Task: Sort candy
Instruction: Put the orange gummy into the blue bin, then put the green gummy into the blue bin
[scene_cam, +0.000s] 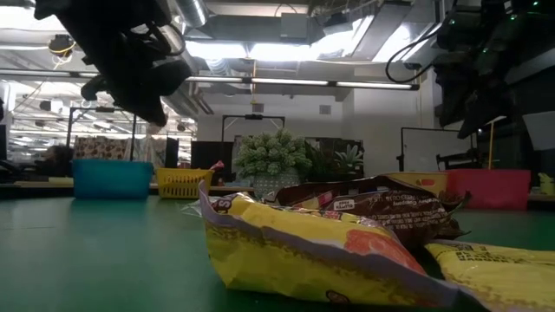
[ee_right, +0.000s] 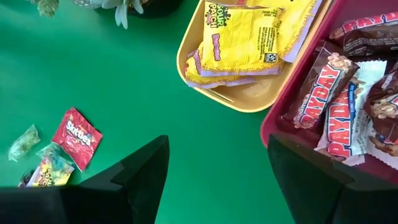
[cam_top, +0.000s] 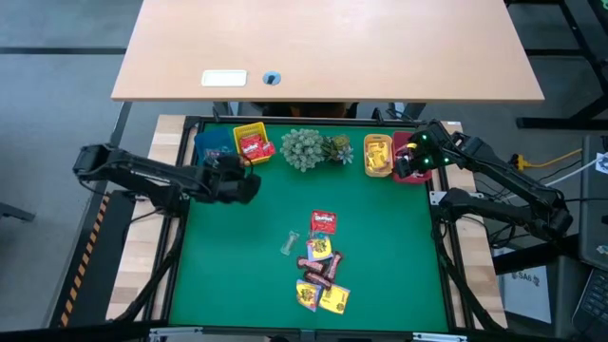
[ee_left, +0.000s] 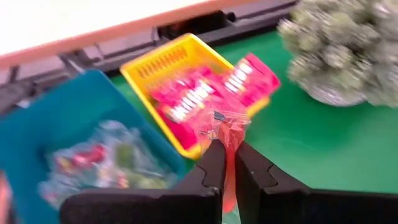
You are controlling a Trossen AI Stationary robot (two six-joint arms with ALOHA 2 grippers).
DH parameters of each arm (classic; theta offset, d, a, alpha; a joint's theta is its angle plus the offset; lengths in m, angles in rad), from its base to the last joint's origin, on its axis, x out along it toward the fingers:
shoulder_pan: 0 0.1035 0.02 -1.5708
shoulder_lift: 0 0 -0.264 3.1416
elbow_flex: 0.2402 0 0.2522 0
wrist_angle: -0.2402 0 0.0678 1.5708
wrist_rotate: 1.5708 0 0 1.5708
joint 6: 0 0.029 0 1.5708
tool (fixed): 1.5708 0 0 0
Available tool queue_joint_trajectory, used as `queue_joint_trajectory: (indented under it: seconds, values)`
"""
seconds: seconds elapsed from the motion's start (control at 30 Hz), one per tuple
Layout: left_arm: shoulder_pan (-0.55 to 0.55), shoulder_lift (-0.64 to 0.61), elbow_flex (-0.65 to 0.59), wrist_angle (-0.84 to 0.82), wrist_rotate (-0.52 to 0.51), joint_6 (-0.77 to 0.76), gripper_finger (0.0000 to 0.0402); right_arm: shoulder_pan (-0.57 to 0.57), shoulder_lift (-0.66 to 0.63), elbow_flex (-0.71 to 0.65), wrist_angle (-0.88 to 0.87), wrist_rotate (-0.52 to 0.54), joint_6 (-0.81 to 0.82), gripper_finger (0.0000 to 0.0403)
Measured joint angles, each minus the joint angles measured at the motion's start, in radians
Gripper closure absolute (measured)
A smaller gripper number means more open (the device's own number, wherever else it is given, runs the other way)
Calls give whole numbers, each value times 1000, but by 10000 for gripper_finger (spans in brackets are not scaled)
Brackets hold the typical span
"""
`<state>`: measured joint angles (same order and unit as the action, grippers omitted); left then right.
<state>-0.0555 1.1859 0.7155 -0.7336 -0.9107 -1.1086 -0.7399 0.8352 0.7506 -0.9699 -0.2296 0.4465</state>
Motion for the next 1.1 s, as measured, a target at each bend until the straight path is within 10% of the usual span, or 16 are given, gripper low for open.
queue_joint_trajectory:
  seconds: [0.5, 1.1]
  values:
    - [209, -47, 0, -167, -38, 176, 362, 55, 0, 0, 72, -204, 160, 130]
    - [290, -46, 0, -144, 210, 92, 259, 601, 89, 0, 727, -43, 263, 130]
